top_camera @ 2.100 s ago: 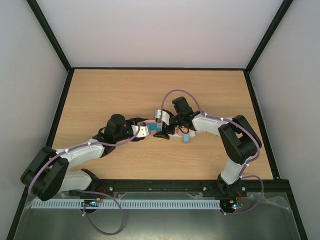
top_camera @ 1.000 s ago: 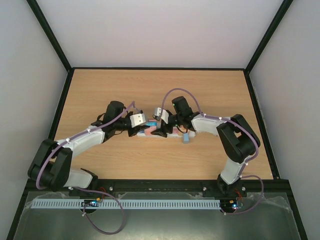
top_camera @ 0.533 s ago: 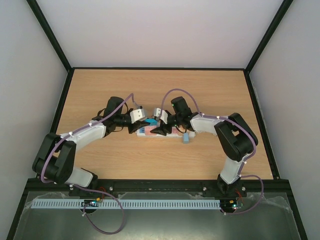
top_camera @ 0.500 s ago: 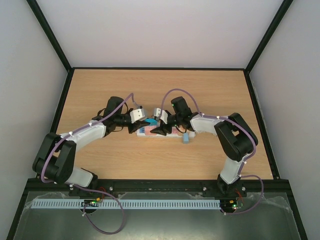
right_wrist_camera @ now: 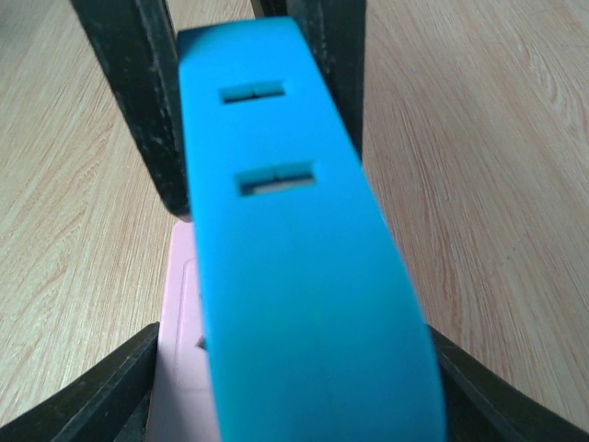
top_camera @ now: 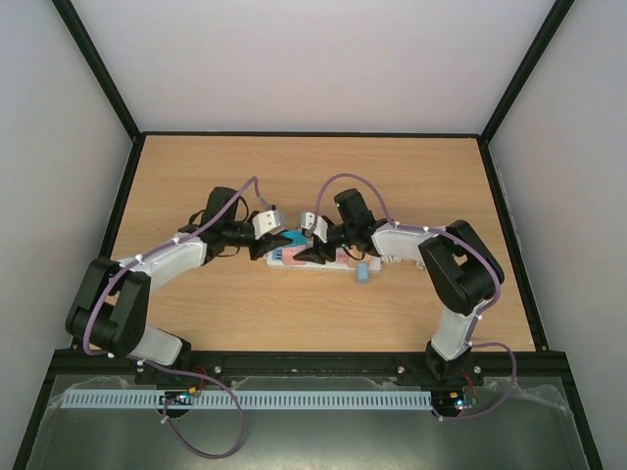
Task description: Pull the plug off the socket
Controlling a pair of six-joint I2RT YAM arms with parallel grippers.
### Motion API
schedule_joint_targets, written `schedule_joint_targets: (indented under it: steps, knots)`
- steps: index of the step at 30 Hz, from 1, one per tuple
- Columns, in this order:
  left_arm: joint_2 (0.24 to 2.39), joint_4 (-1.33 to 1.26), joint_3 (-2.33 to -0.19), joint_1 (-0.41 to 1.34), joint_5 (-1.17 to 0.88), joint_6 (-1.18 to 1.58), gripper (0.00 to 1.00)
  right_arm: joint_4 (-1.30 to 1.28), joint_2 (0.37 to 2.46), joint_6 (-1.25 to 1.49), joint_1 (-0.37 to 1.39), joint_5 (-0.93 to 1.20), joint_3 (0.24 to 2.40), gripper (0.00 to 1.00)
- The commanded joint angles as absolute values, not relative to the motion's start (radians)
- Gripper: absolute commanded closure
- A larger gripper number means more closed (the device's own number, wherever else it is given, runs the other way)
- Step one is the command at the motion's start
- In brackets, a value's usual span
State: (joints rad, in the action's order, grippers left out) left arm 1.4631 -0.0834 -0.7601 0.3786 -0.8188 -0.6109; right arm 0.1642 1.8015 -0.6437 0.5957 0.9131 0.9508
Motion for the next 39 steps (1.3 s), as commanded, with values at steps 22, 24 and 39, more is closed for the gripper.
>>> schedule_joint_targets:
  steps: [22,24,39]
  knots:
    - [1.419,-0.046,-0.828,0.367,-0.953,-0.591,0.95,0.107,1.852,-0.687,0.608,0.899,0.938,0.54]
    - [1.418,-0.046,-0.836,0.367,-0.963,-0.581,0.95,0.107,1.853,-0.688,0.608,0.896,0.939,0.54]
    - [1.420,-0.001,-0.873,0.367,-1.002,-0.604,0.97,0.101,1.857,-0.707,0.609,0.889,0.930,0.54]
